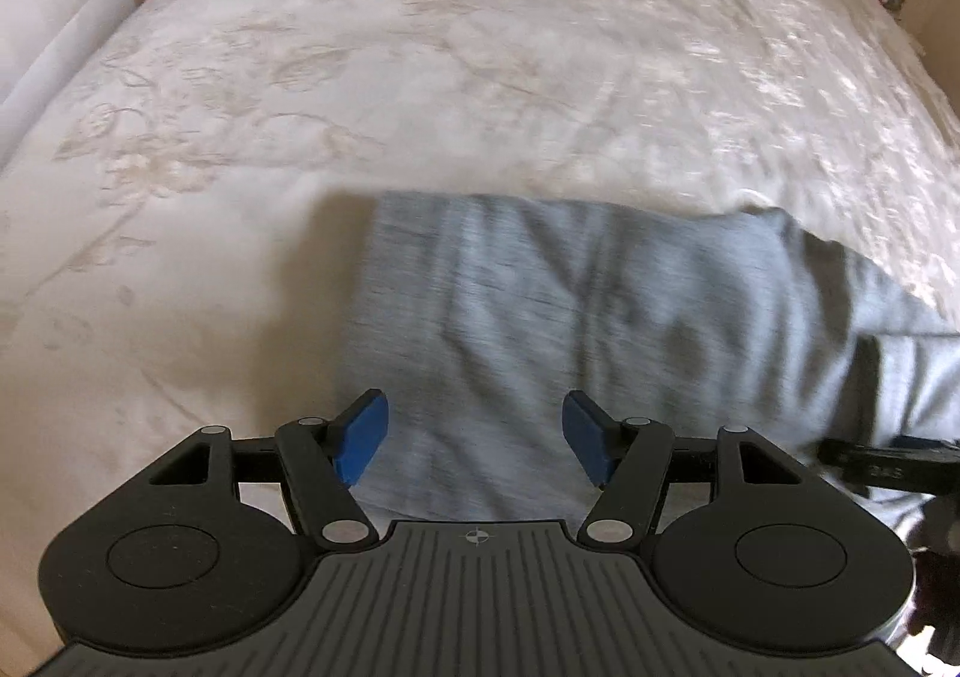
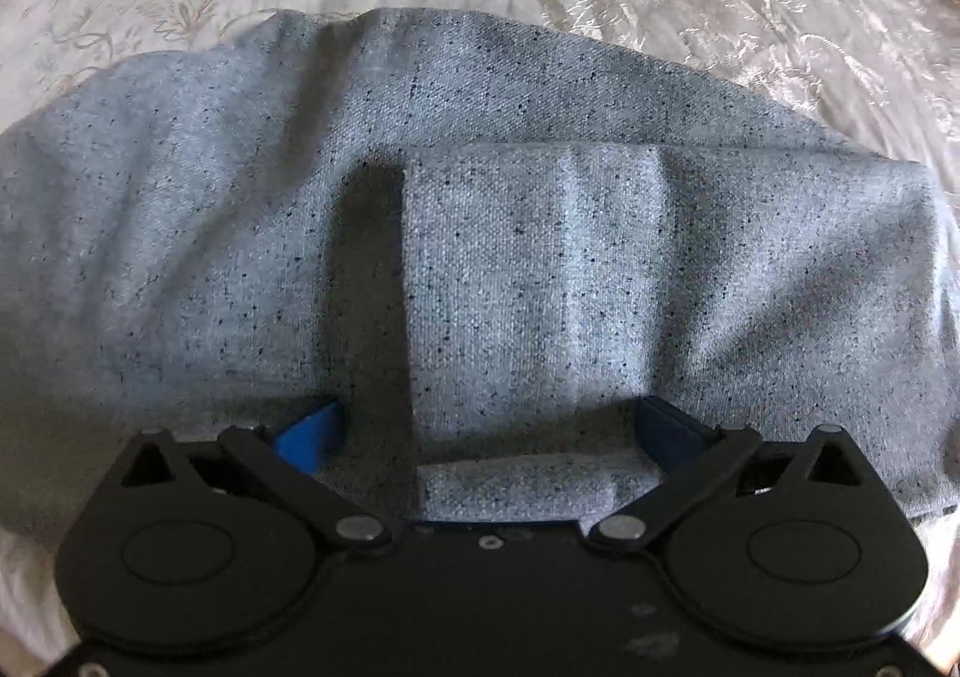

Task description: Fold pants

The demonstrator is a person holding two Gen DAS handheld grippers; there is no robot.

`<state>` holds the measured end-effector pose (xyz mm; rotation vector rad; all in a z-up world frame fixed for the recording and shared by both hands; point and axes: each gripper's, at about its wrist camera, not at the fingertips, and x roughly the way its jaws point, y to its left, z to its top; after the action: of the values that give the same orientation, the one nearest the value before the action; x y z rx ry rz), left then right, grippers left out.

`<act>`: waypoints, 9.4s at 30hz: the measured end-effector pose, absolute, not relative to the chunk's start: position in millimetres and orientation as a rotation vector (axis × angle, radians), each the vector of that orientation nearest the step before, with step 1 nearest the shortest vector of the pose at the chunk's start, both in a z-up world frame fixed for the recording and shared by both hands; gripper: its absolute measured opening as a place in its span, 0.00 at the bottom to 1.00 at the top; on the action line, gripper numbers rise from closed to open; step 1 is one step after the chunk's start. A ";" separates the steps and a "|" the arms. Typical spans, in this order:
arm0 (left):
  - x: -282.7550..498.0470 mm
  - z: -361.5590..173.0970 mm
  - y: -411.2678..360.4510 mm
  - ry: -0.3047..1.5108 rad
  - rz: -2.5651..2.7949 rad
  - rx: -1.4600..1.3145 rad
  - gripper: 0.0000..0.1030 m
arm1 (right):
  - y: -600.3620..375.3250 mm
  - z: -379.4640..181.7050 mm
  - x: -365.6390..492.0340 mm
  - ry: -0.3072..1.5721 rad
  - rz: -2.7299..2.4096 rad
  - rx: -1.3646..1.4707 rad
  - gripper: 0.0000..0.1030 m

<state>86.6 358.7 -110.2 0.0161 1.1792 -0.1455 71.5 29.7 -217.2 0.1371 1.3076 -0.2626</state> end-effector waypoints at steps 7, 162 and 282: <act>106.4 -128.8 386.7 1.206 -0.147 -0.007 0.62 | 37.3 -214.6 59.8 1.280 -0.252 0.133 1.00; -5.2 -106.6 158.6 1.101 -0.194 0.186 0.15 | -198.5 -119.5 27.0 1.176 -0.109 0.468 0.12; 6.1 -141.4 86.6 1.171 -0.295 0.284 0.16 | -204.1 -147.0 -10.2 1.195 -0.101 0.364 0.95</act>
<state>6.1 86.6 -141.4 0.2842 1.1708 -0.2948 -10.2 -204.1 -147.0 0.3643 1.1952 -0.1006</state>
